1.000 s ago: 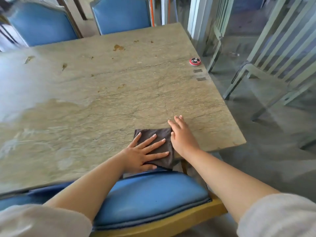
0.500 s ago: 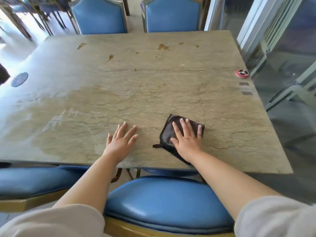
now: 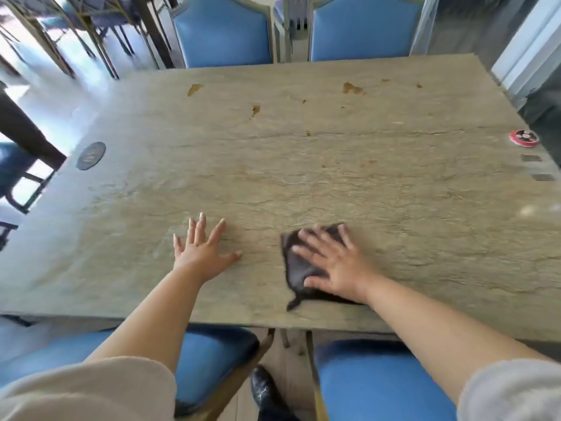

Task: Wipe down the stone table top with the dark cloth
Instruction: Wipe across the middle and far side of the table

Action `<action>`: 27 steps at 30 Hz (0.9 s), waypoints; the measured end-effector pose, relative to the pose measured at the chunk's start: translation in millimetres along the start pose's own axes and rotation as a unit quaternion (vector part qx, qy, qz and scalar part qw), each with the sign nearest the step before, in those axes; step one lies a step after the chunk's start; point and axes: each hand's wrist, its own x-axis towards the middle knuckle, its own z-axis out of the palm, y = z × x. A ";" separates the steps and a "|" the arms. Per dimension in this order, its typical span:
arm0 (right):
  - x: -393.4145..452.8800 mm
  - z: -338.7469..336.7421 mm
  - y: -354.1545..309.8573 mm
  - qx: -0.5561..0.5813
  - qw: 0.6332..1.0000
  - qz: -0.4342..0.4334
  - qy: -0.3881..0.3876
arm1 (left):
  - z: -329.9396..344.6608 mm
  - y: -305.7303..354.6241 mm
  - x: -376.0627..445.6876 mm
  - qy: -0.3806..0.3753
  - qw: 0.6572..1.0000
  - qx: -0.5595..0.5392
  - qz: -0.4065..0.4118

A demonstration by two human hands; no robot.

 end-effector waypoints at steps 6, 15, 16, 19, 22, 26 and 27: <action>55.7 -1.5 -93.0 0.059 0.964 0.256 0.032 | 3.1 -32.6 8.2 -0.041 0.995 -0.077 0.043; 65.3 -2.3 -80.0 -0.022 0.991 -0.131 0.007 | -3.5 -33.3 11.6 -0.059 0.989 -0.130 0.032; 74.4 -1.1 -79.3 -0.014 0.998 -0.053 0.028 | -4.4 -33.8 10.6 -0.055 0.989 -0.133 0.032; 100.3 1.6 -110.5 0.029 0.974 0.214 0.064 | -8.6 -40.7 7.7 -0.033 0.989 -0.142 0.037; 113.9 1.9 -169.0 0.044 0.970 0.235 0.035 | -23.2 -54.4 7.7 -0.040 0.987 -0.139 0.075; 103.9 16.1 -212.5 0.032 0.998 -0.021 0.051 | -47.5 -90.3 9.8 -0.038 0.988 -0.105 0.111; 105.4 16.3 -209.0 0.023 0.994 -0.096 0.044 | -50.8 -104.7 12.4 -0.030 0.990 -0.059 0.127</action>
